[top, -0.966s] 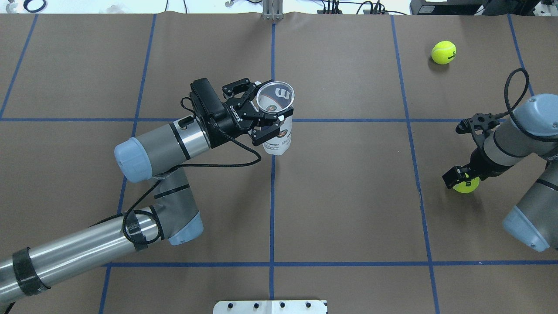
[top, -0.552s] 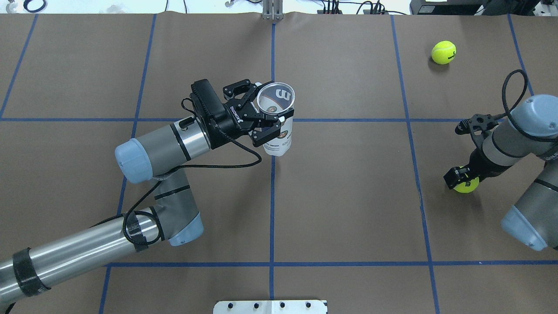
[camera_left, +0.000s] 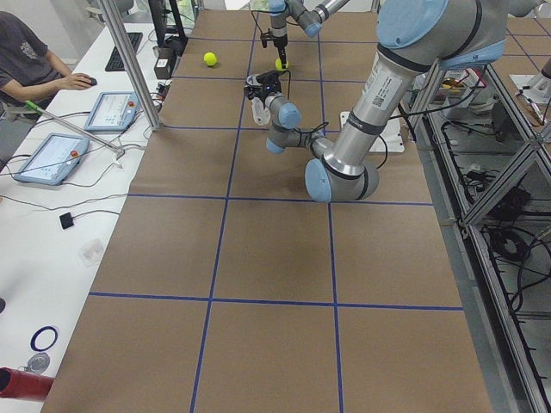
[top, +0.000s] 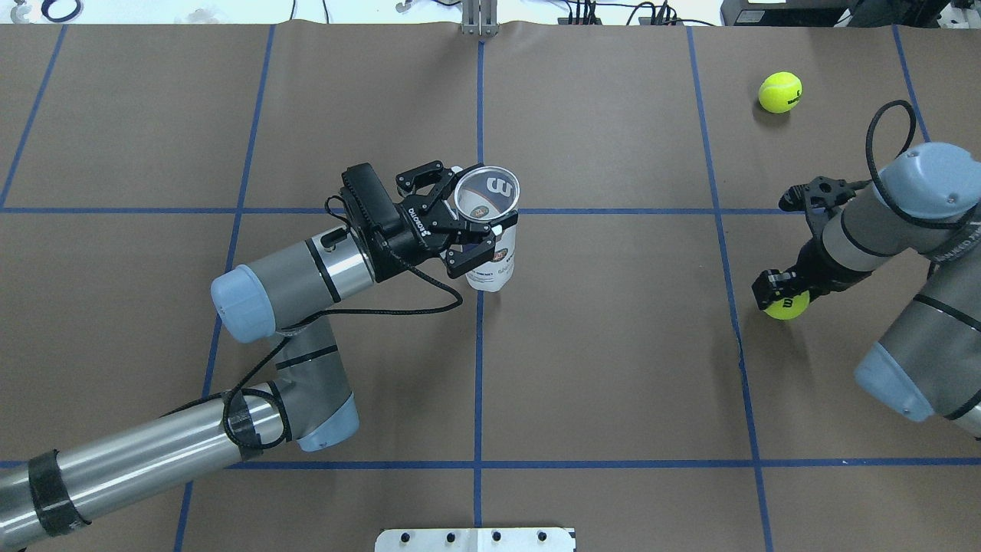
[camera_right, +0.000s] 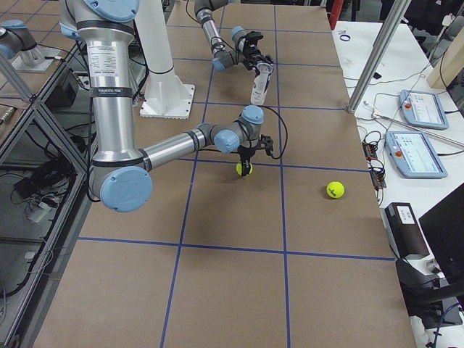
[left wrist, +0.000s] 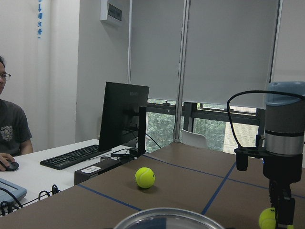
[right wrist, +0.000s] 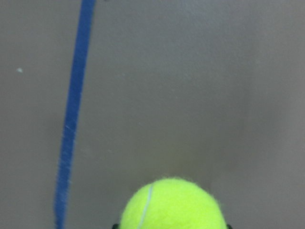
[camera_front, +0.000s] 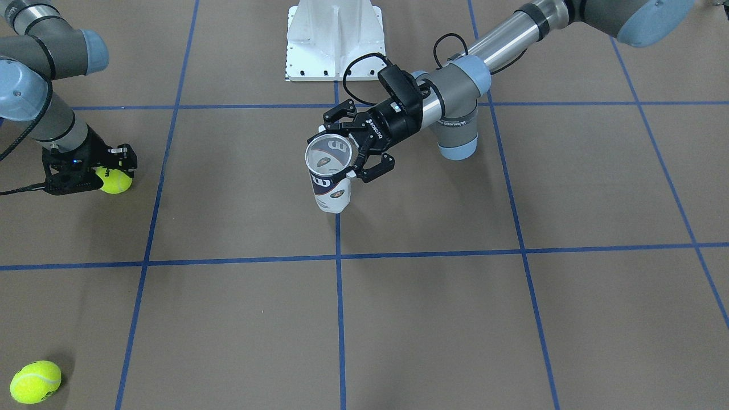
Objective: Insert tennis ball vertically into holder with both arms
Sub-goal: 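Lower the right gripper onto the nearer tennis ball and grasp it, then carry the ball with the right gripper over the can's open top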
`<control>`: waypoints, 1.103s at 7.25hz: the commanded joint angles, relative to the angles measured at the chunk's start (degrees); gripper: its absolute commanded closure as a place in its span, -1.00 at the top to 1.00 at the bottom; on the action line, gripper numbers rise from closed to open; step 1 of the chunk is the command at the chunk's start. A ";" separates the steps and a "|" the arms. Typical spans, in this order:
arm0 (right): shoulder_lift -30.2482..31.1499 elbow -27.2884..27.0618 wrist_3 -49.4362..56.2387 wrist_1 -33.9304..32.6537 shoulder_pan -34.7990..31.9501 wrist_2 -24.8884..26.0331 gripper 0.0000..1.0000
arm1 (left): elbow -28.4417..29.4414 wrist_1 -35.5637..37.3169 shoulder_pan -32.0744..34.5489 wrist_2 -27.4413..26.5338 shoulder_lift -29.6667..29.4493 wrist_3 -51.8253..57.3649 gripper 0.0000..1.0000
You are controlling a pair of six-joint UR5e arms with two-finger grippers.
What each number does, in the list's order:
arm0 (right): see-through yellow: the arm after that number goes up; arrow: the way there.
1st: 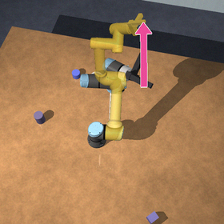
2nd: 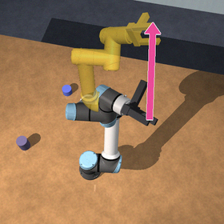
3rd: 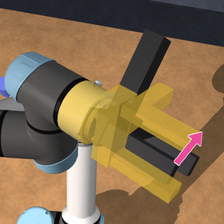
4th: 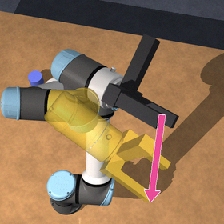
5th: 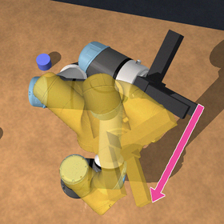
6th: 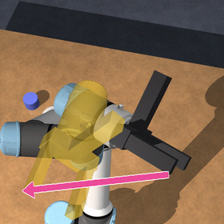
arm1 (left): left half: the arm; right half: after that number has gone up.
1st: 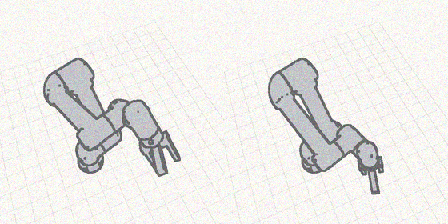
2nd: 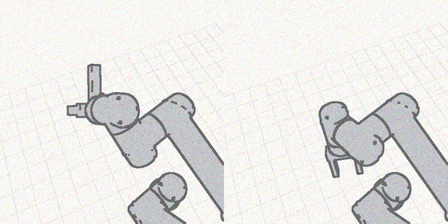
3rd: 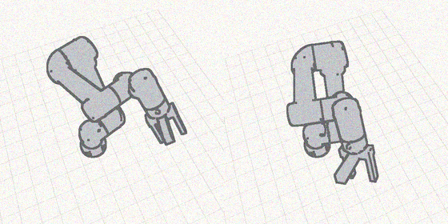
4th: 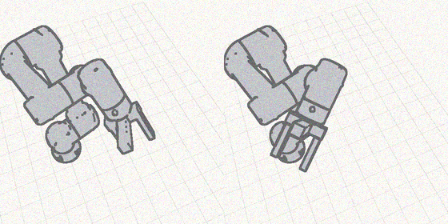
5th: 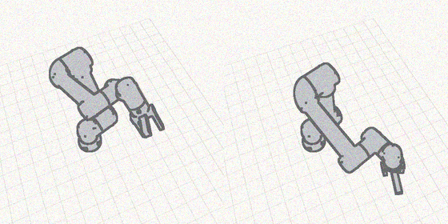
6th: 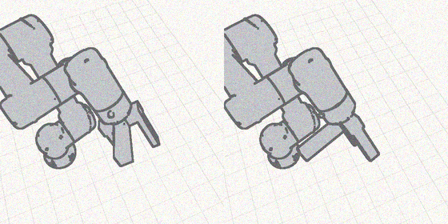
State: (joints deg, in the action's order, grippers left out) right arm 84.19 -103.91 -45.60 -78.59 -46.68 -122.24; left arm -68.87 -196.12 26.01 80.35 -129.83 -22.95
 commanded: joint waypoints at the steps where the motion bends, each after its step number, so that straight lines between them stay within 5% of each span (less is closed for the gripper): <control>1: -7.78 -0.59 -9.48 -0.68 -0.69 -1.42 -1.00 | 1.99 -3.56 -2.62 -4.67 -0.16 0.27 0.56; 5: -22.88 -9.01 -16.54 -17.86 -2.02 -2.75 -1.00 | 2.25 -3.13 -2.72 -4.76 -0.07 0.80 0.56; 8: -31.51 -8.78 -23.17 -20.55 -1.14 -2.40 -1.00 | 2.25 -2.95 -2.80 -4.67 -0.16 3.00 0.56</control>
State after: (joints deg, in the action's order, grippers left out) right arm 56.22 -112.90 -64.32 -98.47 -48.33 -124.84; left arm -66.63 -199.10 23.23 75.64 -129.96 -20.30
